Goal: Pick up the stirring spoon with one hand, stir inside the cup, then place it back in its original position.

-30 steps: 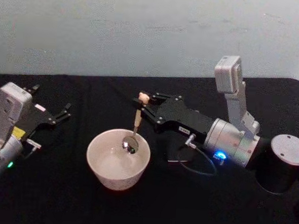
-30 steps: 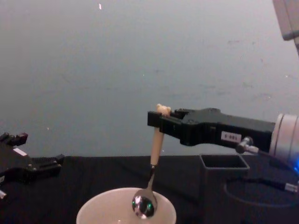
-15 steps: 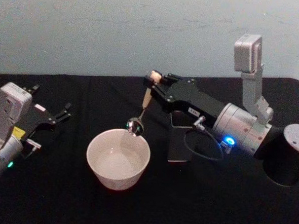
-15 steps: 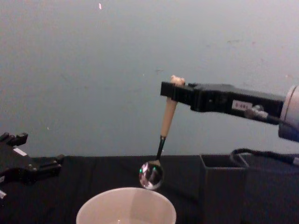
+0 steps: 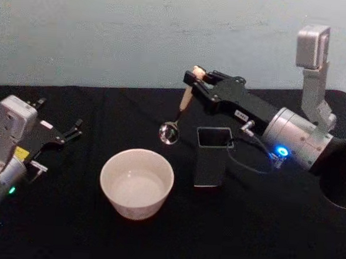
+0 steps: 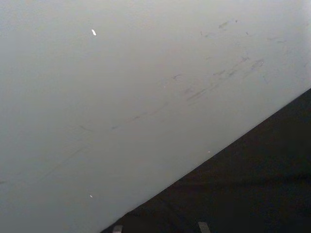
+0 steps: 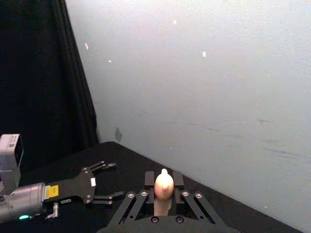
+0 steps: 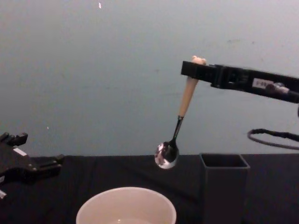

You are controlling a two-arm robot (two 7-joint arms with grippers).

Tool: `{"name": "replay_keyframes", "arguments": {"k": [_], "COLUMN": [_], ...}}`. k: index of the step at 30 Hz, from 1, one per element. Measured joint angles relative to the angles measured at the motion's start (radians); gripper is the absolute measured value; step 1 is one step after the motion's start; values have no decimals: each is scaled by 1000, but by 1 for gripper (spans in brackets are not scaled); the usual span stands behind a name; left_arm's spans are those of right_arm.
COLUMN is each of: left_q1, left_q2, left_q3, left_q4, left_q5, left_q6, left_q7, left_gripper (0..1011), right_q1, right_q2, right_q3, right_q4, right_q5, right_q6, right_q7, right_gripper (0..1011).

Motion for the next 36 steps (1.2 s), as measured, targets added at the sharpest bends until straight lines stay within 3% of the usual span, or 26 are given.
{"name": "replay_keyframes", "arguments": {"k": [25, 36], "left_q1": [0, 0], "left_q2": [0, 0], "left_q3": [0, 0], "left_q4": [0, 0], "left_q5": [0, 0], "left_q6": [0, 0], "left_q7": [0, 0], "left_gripper": [1001, 1001], "right_q1": [-49, -70], "right_q2": [95, 131], "right_q3": [89, 104], "right_q4": [-53, -62], "right_q5": [127, 144], "right_q6": [9, -11], "right_q7": [-32, -35], "right_gripper": [215, 215]}}
